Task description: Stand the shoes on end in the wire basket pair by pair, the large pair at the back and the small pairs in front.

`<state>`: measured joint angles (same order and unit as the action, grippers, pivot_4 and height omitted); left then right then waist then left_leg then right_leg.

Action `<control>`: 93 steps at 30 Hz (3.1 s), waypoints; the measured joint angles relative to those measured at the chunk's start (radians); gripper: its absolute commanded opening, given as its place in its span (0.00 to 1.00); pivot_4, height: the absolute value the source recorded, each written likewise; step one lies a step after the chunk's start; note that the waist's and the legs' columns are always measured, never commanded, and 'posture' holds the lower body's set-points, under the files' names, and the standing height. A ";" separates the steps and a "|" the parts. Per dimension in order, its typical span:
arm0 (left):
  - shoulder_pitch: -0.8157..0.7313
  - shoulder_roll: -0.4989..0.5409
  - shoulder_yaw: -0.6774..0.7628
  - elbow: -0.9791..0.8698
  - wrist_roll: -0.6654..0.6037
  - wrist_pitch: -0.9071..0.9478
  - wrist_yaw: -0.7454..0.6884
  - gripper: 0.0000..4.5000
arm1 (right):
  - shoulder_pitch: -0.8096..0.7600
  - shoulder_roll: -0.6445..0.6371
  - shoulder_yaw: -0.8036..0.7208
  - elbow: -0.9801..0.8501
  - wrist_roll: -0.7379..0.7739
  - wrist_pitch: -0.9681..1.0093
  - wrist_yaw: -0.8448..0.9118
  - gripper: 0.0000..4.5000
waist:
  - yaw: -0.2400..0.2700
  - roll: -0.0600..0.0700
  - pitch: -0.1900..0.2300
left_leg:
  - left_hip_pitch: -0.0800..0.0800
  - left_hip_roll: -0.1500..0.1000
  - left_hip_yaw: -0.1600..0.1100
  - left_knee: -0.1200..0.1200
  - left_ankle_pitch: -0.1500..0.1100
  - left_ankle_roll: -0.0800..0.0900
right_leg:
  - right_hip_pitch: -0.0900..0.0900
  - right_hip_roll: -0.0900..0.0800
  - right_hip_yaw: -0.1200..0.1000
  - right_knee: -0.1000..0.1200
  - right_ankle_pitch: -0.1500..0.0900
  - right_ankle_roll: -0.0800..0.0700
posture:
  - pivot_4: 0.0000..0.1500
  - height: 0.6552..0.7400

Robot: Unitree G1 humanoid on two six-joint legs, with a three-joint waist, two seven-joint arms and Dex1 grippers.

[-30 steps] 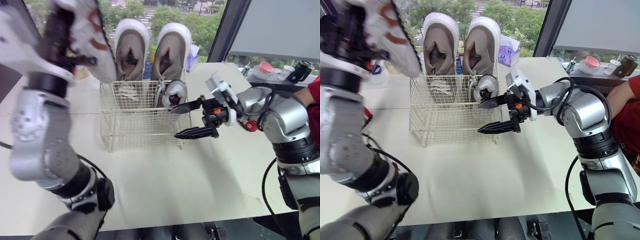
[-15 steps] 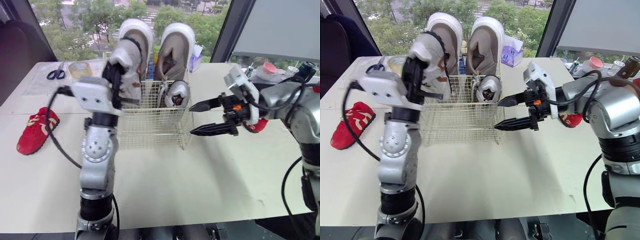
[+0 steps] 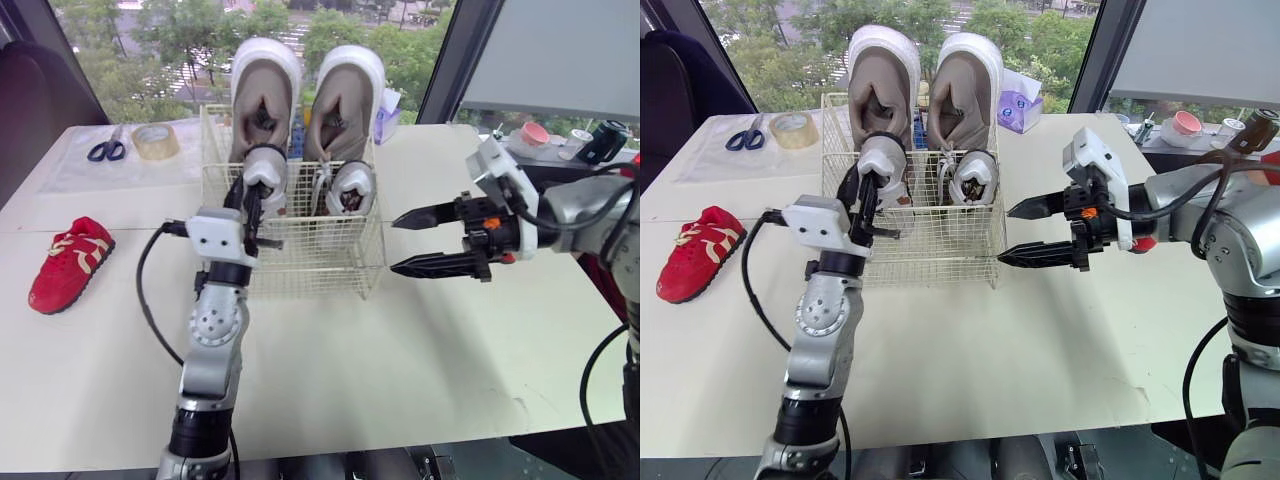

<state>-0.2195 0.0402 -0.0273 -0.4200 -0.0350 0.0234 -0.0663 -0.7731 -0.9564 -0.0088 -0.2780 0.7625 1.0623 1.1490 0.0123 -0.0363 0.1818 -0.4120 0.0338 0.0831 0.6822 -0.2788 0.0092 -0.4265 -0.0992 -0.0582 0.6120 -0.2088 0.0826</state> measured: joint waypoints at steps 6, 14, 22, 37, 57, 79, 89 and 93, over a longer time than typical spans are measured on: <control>0.062 0.160 0.032 -0.273 -0.099 0.274 -0.102 0.64 | 0.037 0.036 0.023 0.051 -0.026 -0.065 0.000 1.00 | 0.001 0.002 -0.001 | 0.000 0.000 0.000 0.000 0.000 0.000 | 0.000 0.001 0.000 0.000 0.000 0.000 | 1.00 1.00; 0.009 0.348 0.273 -0.445 -0.414 0.667 -0.171 0.64 | 0.071 0.073 0.077 0.147 -0.093 -0.156 0.028 1.00 | 0.002 0.003 0.000 | 0.000 0.000 -0.002 0.000 0.000 0.000 | 0.000 0.002 0.000 0.000 -0.001 -0.001 | 1.00 1.00; -0.026 0.701 0.757 -0.301 -1.171 0.912 -0.225 0.83 | 0.099 0.072 -0.081 0.396 -0.164 -0.279 -0.092 1.00 | -0.008 0.007 0.001 | 0.000 -0.001 0.000 0.000 0.000 0.000 | 0.000 0.002 0.001 0.000 -0.001 0.000 | 1.00 1.00; 0.452 0.877 0.590 -0.473 -1.429 0.949 -0.002 0.99 | 0.258 0.223 -0.355 0.879 -0.446 -0.866 -0.614 1.00 | -0.015 0.019 0.001 | 0.002 -0.001 0.001 -0.001 0.001 -0.002 | 0.001 0.002 0.003 -0.002 -0.002 0.000 | 1.00 1.00; 0.622 0.977 0.667 -0.463 -1.721 0.816 -0.075 0.99 | 0.253 0.249 -0.348 0.983 -0.452 -0.917 -0.512 1.00 | -0.027 0.025 0.002 | 0.002 -0.001 0.001 -0.002 0.001 -0.002 | 0.001 0.003 0.003 -0.002 -0.002 -0.001 | 1.00 1.00; 0.709 1.019 0.722 -0.460 -1.676 0.823 -0.116 1.00 | -0.012 0.302 -0.293 1.510 -0.565 -1.134 -0.496 0.35 | -0.033 0.026 0.003 | 0.002 -0.002 0.001 -0.003 0.001 -0.002 | 0.001 0.003 0.003 -0.003 -0.002 -0.001 | 1.00 1.00; 0.353 1.094 0.781 -0.114 -1.910 0.768 -0.271 1.00 | -0.121 0.275 -0.360 1.110 -0.503 -1.187 -0.628 0.35 | -0.030 0.038 0.010 | 0.002 -0.002 0.002 -0.004 0.001 -0.003 | -0.001 0.004 0.003 -0.002 -0.002 0.000 | 1.00 1.00; 0.003 1.115 0.636 0.128 -1.915 0.715 -0.259 1.00 | -0.291 0.227 -0.327 0.828 -0.465 -1.146 -0.590 0.35 | -0.028 0.036 0.009 | 0.002 -0.002 0.001 -0.010 0.002 -0.004 | -0.002 0.006 0.003 -0.003 -0.003 0.000 | 1.00 1.00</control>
<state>-0.2169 1.1550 0.6090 -0.2920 -1.9496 0.7388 -0.3250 -1.0639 -0.7291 -0.3362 0.5498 0.2977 -0.0841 0.5589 -0.0159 -0.0004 0.1905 -0.4095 0.0319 0.0846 0.6718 -0.2764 0.0048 -0.4282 -0.0932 -0.0554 0.6088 -0.2113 0.0831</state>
